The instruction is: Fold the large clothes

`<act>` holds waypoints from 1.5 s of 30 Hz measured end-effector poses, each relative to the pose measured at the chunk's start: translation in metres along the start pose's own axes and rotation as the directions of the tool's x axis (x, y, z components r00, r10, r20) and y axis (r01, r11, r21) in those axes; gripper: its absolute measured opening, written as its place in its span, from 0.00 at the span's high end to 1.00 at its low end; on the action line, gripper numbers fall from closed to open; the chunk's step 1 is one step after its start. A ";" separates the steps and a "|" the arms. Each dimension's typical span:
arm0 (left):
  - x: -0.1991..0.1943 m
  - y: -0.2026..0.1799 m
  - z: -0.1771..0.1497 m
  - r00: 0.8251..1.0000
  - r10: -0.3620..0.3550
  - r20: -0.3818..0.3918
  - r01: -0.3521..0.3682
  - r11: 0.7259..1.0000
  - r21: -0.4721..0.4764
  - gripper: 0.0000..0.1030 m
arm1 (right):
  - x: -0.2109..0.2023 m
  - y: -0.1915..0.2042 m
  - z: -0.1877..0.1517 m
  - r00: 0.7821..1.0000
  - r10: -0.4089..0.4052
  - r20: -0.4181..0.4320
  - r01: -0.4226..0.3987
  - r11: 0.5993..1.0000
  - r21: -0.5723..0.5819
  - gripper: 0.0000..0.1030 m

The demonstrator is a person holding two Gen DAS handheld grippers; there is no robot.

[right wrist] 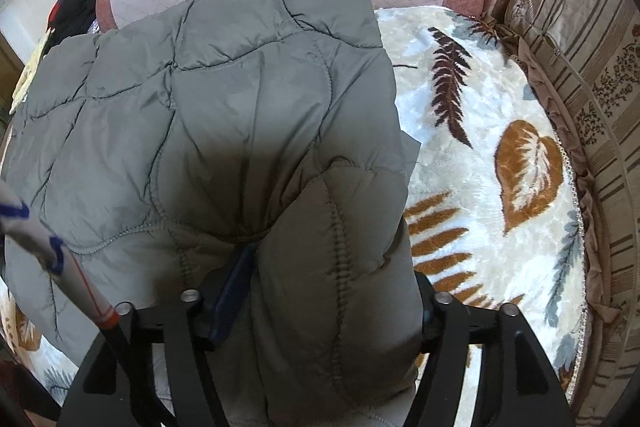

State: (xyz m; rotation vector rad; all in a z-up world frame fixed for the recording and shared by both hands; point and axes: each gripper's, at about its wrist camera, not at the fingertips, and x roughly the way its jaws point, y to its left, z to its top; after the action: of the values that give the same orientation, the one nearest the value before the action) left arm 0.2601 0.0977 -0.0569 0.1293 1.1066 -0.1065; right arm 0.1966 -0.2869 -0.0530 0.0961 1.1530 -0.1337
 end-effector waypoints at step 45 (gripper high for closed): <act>-0.024 -0.045 0.010 0.996 0.026 0.082 -0.027 1.000 0.007 0.07 | 0.004 0.088 -0.004 0.998 0.064 0.028 -0.062 0.996 -0.069 0.00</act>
State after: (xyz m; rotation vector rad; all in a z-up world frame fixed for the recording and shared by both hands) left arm 0.2511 0.0526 -0.0333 0.1455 1.0229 -0.0915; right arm 0.2081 -0.1999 -0.0576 0.0693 1.1218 -0.0396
